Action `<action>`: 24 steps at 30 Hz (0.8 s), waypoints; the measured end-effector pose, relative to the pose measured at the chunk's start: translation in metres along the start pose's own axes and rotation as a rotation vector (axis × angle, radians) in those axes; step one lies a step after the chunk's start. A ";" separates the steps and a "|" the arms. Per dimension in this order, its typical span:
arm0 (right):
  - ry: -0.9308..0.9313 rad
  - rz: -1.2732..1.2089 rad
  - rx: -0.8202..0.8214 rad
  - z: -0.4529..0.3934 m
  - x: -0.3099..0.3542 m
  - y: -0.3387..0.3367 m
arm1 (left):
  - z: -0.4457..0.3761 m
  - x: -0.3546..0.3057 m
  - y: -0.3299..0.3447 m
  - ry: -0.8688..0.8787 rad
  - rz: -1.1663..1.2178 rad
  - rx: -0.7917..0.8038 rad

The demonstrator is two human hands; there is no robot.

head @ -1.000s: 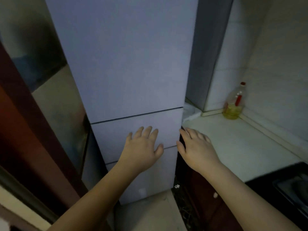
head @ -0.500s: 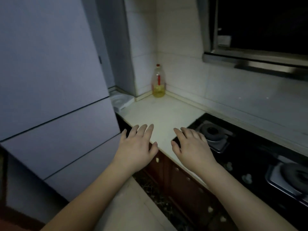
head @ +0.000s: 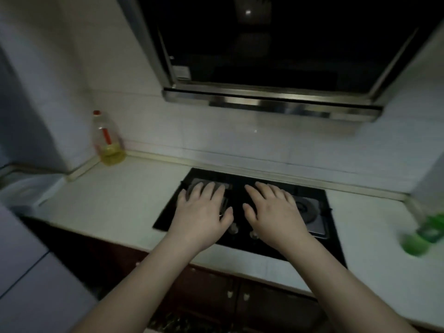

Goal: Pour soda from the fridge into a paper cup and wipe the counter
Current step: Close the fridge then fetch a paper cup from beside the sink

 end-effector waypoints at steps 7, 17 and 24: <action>0.352 0.072 -0.138 0.029 -0.074 -0.020 | -0.050 -0.070 0.012 0.271 0.062 0.005; 0.720 0.171 -0.175 0.110 -0.177 -0.049 | -0.079 -0.208 0.016 0.661 0.125 0.002; 0.940 0.237 -0.185 0.172 -0.258 -0.068 | -0.082 -0.318 0.017 0.887 0.210 0.034</action>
Point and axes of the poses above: each hand's wrist, its own z-axis away from the middle knuckle, its own y-axis out of the palm, x = y × z, the point moved 4 cm from there along -z, towards the middle knuckle, and after that the axes turned 13 degrees about y, right-handed, at the moved point
